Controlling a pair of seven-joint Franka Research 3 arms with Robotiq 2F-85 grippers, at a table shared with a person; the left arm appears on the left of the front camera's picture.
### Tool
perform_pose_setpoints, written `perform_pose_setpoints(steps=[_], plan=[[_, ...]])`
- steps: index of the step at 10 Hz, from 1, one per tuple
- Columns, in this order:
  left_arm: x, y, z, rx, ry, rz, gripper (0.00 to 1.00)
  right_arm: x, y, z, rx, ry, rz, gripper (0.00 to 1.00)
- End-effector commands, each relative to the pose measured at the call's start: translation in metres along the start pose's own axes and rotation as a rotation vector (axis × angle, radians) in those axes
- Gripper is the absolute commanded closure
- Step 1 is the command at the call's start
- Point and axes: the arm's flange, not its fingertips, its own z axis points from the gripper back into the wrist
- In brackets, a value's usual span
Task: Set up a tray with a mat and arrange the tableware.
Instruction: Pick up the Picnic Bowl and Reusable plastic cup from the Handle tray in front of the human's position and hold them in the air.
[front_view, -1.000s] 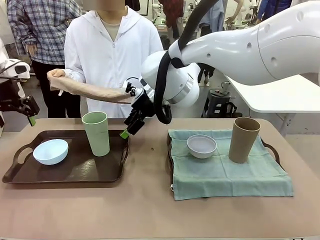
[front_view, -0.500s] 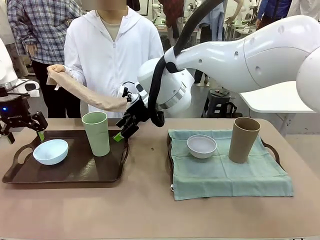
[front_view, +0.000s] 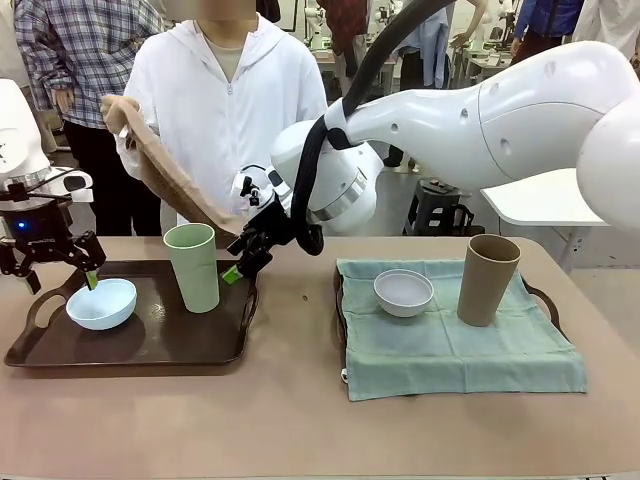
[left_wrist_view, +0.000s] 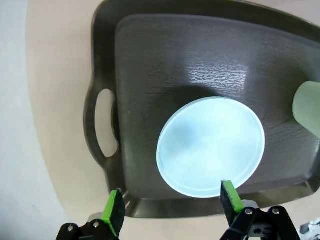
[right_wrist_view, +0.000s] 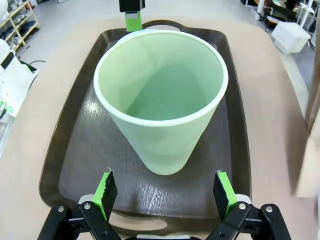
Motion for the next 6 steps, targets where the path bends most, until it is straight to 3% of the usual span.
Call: perform_pose_setpoints(steps=[1, 6], plan=[[-0.002, -0.002, -0.003, 0.001, 0.015, -0.034, 0.0, 0.003, -0.008, -0.017, -0.014, -0.025, -0.01, 0.0], [-0.001, -0.001, -0.017, 0.011, 0.037, -0.043, 0.0, 0.012, -0.016, -0.037, -0.001, -0.011, -0.002, 0.0]])
